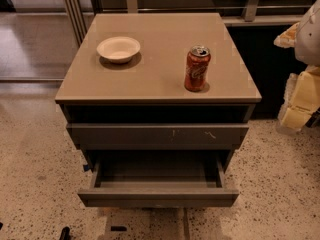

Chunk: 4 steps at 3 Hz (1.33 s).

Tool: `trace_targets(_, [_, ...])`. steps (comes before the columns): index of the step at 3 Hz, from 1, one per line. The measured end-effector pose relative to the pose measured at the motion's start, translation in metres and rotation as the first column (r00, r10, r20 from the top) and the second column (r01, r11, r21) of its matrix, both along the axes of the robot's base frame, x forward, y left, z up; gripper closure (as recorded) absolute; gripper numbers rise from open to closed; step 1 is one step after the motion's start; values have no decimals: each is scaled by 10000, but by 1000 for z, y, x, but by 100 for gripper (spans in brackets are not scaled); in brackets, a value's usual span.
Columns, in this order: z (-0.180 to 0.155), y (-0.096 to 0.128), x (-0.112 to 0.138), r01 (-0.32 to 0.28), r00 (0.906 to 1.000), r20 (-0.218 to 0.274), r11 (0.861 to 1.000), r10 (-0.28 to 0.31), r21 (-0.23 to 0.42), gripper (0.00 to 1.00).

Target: Close middle drawer

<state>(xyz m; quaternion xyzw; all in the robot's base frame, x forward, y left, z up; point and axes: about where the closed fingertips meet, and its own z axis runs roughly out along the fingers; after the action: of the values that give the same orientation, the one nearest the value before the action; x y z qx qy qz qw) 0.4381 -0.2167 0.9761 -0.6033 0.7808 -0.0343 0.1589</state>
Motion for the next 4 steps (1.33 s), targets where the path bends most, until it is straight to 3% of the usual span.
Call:
trace_targets(1, [0,0,0,0,10000,0,10000,0,0,0])
trace_targets(2, [0,0,0,0,10000,0,10000,0,0,19])
trace_targets(3, [-22,2,-4,58,9999,-119,9998,-56,174,43])
trace_targets(4, [-85,22,-24,-136,9992,-350,9914,183,1299,66])
